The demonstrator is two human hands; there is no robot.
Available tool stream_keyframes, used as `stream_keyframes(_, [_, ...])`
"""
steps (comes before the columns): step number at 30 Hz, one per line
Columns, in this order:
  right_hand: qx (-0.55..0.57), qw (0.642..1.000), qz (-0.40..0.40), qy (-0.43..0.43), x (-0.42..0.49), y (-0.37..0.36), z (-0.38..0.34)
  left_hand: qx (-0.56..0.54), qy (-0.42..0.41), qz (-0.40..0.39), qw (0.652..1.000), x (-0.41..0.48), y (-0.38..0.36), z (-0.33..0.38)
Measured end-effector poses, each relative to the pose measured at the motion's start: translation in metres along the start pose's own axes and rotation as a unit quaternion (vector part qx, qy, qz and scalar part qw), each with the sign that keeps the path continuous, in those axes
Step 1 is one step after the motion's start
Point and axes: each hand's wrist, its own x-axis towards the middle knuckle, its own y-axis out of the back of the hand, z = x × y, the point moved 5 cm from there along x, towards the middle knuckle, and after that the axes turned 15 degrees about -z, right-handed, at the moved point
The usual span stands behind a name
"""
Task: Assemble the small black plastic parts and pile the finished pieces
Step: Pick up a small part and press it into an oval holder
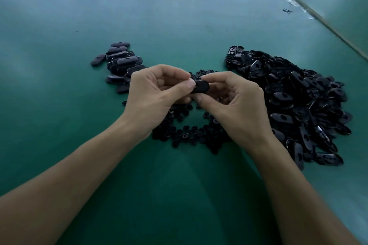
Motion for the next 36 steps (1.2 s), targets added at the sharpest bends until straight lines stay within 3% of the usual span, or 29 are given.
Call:
stream_keyframes(8, [0.093, 0.996, 0.011, 0.006, 0.001, 0.002, 0.002, 0.036, -0.027, -0.028, 0.999, -0.003, -0.002, -0.002])
stream_keyframes(23, [0.099, 0.995, 0.005, 0.0, -0.001, -0.004, -0.003, 0.075, -0.04, -0.049, 0.995, -0.004, -0.005, -0.001])
stream_keyframes(25, [0.064, 0.998, 0.005, -0.006, -0.002, -0.005, -0.002, 0.078, -0.047, -0.048, 0.995, -0.004, -0.005, 0.0])
stream_keyframes(29, [-0.112, 0.993, 0.009, -0.029, -0.004, -0.001, -0.001, 0.074, -0.055, -0.037, 0.995, -0.003, -0.006, 0.0])
stream_keyframes(32, [-0.234, 0.968, -0.05, -0.074, -0.004, -0.006, 0.004, 0.066, -0.053, -0.019, 0.996, -0.002, -0.004, 0.0])
stream_keyframes(36, [-0.271, 0.953, -0.081, -0.104, -0.004, -0.011, 0.003, 0.043, -0.047, -0.019, 0.998, -0.002, -0.004, -0.001])
